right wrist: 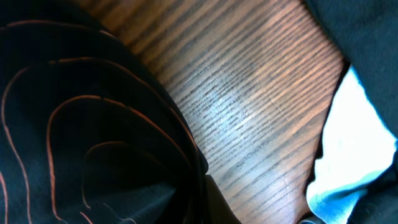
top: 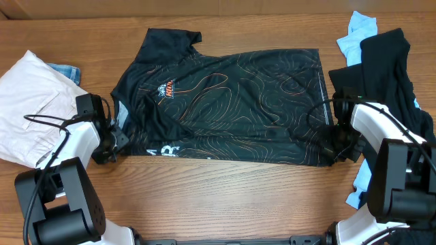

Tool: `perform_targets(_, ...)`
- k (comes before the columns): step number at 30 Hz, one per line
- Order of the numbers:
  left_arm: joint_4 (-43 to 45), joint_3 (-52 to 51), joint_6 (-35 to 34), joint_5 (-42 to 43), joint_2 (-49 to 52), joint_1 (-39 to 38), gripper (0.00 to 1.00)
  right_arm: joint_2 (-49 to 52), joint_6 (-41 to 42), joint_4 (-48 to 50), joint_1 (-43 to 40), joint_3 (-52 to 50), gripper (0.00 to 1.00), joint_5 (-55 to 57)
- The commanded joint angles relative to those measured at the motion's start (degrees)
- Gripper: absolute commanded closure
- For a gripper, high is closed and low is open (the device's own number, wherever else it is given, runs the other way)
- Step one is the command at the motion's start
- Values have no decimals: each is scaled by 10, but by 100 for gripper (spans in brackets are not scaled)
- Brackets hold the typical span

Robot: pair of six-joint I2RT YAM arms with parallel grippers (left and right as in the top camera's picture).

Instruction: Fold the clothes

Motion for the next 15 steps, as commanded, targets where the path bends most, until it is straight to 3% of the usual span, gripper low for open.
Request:
perform_targets(1, -61, -9, -75, -125, -36, 23, 96, -2, 5, -29, -2, -3, 96, 9)
perform_targets(7, -85, -9, -61, -99, -120, 52, 96, -2, 21, -57, -2, -3, 96, 7)
perform_targets(9, -81, -9, -55, -91, -126, 51, 89, -2, 24, -57, -2, -3, 96, 0)
perform_targets(10, -79, -9, -55, -89, -126, 51, 80, -2, 24, -58, -2, -3, 96, -3)
perform_targets(15, -78, -9, -53, -81, -126, 51, 70, -10, 27, -59, -2, -3, 96, -3)
